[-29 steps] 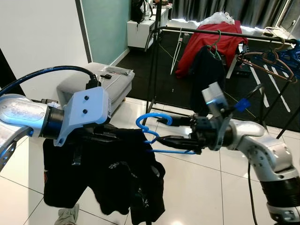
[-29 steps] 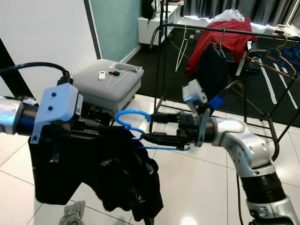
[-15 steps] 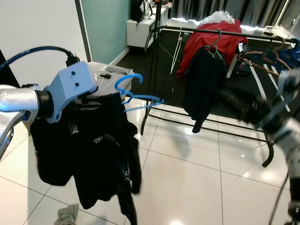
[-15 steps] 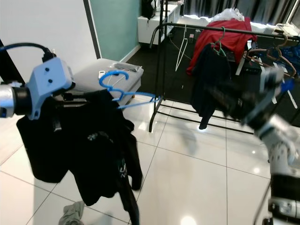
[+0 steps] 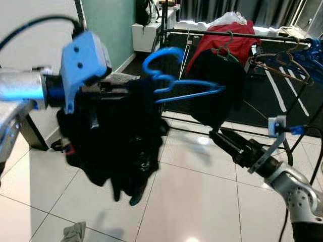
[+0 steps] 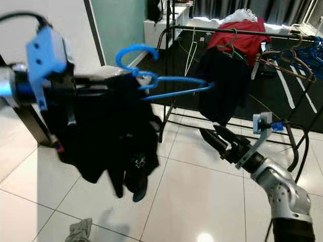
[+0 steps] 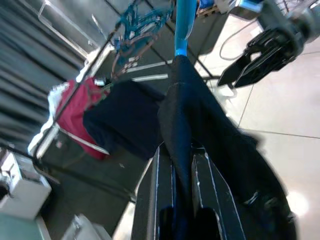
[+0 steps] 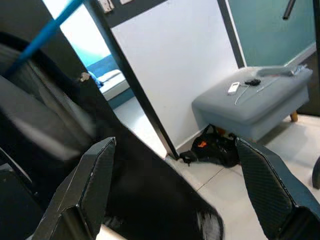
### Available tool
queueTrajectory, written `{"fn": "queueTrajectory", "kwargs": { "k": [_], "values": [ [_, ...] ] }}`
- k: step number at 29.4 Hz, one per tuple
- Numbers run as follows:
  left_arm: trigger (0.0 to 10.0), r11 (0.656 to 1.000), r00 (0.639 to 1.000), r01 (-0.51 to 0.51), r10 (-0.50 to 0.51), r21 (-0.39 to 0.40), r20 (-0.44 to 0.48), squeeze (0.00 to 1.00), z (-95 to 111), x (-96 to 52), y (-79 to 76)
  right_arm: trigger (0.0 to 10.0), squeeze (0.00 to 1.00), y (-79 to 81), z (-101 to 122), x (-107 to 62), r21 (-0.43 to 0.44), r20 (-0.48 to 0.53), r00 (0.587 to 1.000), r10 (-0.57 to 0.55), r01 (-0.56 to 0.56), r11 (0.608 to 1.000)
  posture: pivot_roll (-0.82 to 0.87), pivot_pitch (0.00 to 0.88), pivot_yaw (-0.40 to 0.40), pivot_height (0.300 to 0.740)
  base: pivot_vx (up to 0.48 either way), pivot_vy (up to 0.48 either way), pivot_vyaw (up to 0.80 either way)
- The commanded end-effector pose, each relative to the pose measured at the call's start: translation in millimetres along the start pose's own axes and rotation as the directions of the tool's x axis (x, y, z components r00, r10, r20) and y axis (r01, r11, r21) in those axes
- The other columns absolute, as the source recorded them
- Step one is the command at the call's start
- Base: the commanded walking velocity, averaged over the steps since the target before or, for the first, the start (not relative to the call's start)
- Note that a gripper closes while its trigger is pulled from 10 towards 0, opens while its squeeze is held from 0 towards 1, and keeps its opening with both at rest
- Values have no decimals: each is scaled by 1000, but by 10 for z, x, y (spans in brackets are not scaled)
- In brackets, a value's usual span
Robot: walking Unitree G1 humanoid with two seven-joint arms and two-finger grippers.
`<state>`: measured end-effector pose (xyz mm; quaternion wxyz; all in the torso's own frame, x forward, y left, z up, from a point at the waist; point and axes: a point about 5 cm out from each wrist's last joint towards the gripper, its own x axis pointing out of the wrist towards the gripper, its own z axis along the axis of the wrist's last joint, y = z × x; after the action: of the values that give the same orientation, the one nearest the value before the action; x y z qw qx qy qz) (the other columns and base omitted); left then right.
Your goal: Hang hanger
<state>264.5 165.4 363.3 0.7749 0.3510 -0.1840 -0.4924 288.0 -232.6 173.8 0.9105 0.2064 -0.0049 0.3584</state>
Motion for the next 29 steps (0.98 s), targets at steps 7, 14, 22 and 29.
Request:
{"fn": "queueTrajectory", "kwargs": {
  "k": [7, 14, 22, 29],
  "values": [
    [8353, 997, 997, -32, 27, 66, 74, 0, 185, -30, 201, 10000, 0, 186, 81, -157, -12, -115, 971, 211, -214, 977, -13, 0, 13, 740, 0, 0, 0],
    [8118, 997, 988, -6, -6, 78, 152, 0, 314, 53, 211, 10000, 0, 490, -24, -216, 35, -287, 867, 406, -414, 909, -20, 0, 17, 740, 0, 0, 0],
    [7804, 996, 971, 42, -59, 75, 233, 0, 437, 57, 180, 10000, 0, 398, -5, -50, -44, -282, 892, 353, -380, 924, -11, 0, 15, 740, 0, 0, 0],
    [7647, 995, 966, 61, -80, 82, 246, 0, 457, 60, 187, 10000, 0, 447, 59, 5, -49, -279, 879, 387, -416, 908, -9, 0, 12, 740, 0, 0, 0]
  ]
}}
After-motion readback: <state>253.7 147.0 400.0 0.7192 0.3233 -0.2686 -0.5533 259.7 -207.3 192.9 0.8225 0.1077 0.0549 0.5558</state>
